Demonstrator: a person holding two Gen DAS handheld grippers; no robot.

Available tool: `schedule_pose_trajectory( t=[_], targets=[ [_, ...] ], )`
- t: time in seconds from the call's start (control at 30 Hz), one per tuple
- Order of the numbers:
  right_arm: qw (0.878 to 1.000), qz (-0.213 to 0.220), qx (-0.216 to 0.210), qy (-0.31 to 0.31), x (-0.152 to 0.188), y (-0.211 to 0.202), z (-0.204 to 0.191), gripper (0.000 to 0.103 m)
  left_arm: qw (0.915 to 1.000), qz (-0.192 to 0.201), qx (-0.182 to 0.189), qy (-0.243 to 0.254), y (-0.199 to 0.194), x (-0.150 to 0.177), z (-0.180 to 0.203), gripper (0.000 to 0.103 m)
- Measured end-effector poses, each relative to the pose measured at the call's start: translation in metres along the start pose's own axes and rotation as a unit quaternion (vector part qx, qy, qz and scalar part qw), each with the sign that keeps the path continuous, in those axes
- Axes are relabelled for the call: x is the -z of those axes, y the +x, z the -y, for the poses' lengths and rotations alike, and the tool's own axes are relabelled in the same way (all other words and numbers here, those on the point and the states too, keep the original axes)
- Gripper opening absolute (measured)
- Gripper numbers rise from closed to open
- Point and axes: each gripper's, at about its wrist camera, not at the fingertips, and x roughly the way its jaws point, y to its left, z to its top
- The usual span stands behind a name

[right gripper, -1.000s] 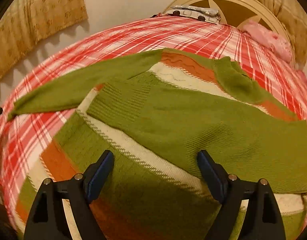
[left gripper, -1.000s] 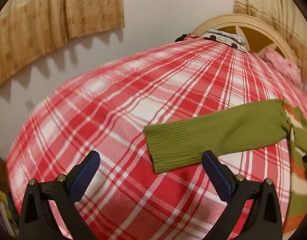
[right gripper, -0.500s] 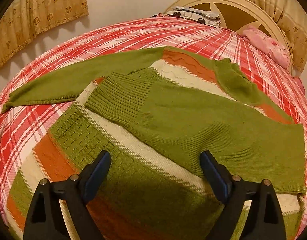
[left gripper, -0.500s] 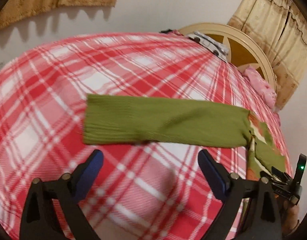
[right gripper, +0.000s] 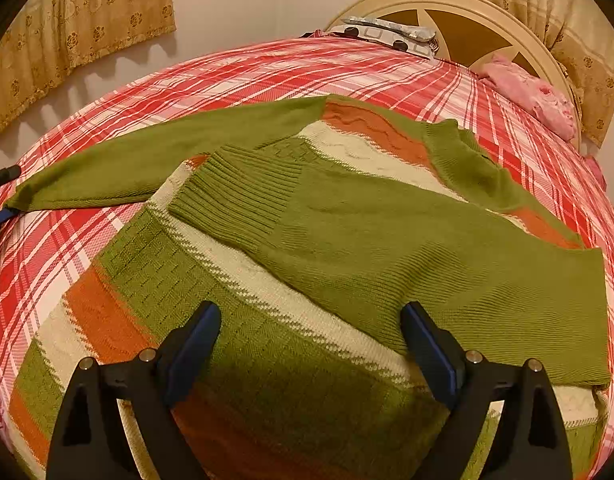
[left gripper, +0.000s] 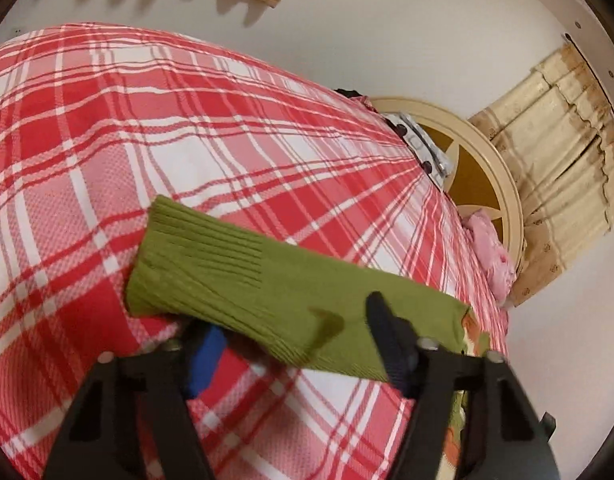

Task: Fold small clothes
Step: 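Move the left gripper to the other sleeve cuff and grasp it, then lift the held sleeve and fold it across the sweater body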

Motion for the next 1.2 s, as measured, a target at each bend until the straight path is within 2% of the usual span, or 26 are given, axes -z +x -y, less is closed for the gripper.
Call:
schedule_pose_trajectory(
  t=[0.03,0.07,0.13,0.27,0.53,0.63,0.77,0.87,1.03,1.2],
  targets=[
    [1.000,0.001,0.001,0.000,0.000,0.000,0.000,0.092,1.0000,-0.001,0.005,-0.004,0.001,-0.001,-0.002,0.032],
    [1.000,0.001,0.001,0.000,0.000,0.000,0.000,0.092,0.9999,-0.005,0.006,-0.011,0.003,-0.001,-0.005,0.004],
    [1.000,0.002,0.002,0.000,0.000,0.000,-0.001,0.092,0.9999,-0.002,0.008,-0.015,0.003,-0.002,-0.008,0.004],
    [1.000,0.001,0.001,0.001,0.000,0.000,-0.001,0.093,0.9994,0.014,0.010,0.031,-0.007,-0.006,0.008,0.004],
    [1.000,0.001,-0.001,0.003,0.000,0.000,-0.002,0.093,0.9905,0.039,0.034,0.127,-0.017,-0.018,0.066,0.005],
    [1.000,0.002,-0.004,0.006,0.000,0.000,0.000,0.093,0.9882,0.036,0.046,0.141,-0.013,-0.019,0.084,0.005],
    [0.999,0.009,-0.034,0.036,-0.003,-0.009,0.011,0.093,0.9847,0.032,0.067,0.158,-0.012,-0.021,0.106,0.005],
    [0.995,0.028,-0.057,0.077,-0.002,-0.026,0.026,0.093,0.9777,0.031,0.090,0.187,-0.011,-0.021,0.131,0.005],
    [0.992,0.053,-0.045,0.103,0.005,-0.058,0.042,0.093,0.9681,0.030,0.128,0.213,-0.014,-0.023,0.173,0.005],
    [0.989,0.059,-0.055,0.126,0.019,-0.079,0.052,0.093,0.9553,0.043,0.162,0.243,-0.019,-0.023,0.224,0.005]
  ],
)
